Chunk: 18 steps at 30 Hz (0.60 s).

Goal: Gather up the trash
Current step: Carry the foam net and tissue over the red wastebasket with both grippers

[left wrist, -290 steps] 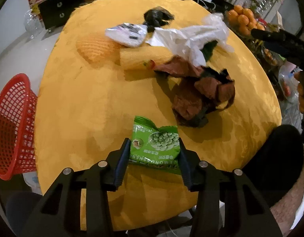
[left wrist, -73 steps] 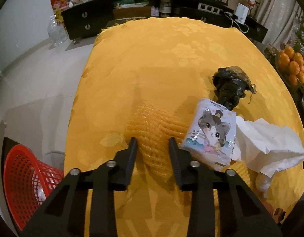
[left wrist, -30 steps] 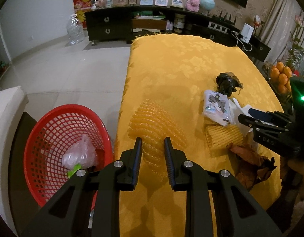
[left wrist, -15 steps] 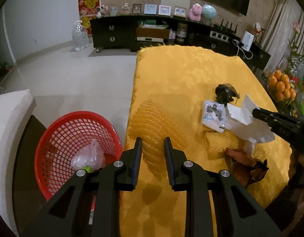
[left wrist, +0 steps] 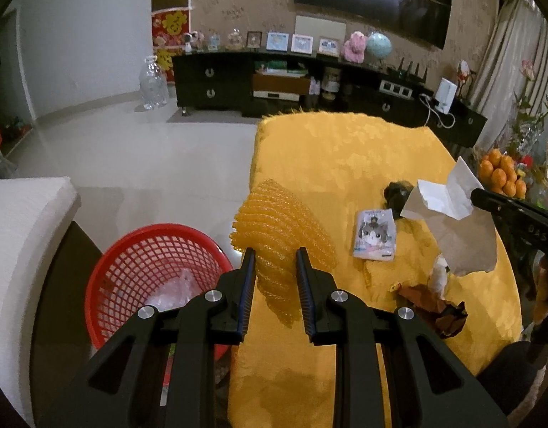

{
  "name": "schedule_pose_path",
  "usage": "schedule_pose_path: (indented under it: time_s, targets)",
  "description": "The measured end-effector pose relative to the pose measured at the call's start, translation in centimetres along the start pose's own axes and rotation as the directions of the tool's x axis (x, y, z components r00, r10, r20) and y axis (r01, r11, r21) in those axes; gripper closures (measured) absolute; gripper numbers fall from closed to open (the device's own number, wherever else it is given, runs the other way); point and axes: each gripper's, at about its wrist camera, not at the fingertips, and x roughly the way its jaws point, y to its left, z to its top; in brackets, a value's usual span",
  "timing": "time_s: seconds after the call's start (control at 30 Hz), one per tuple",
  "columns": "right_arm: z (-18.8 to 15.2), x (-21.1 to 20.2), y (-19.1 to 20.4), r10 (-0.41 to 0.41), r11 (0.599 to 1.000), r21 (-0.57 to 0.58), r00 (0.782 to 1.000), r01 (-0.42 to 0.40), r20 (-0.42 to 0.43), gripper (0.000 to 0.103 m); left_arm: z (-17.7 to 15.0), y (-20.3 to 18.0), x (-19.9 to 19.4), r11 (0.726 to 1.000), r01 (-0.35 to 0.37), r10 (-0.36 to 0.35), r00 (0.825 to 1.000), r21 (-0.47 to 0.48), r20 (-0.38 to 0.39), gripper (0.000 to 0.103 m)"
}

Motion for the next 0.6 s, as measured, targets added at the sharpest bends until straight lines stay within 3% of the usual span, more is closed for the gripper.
schedule_pose_path:
  time_s: [0.6]
  targets:
    - [3.0,-1.9,4.3,0.063,0.996,-0.067,0.996,-0.058,0.066,0.091,1.1,3.6,-3.4,0.996,-0.074,0.078,0.994,-0.050,0.071,0.081]
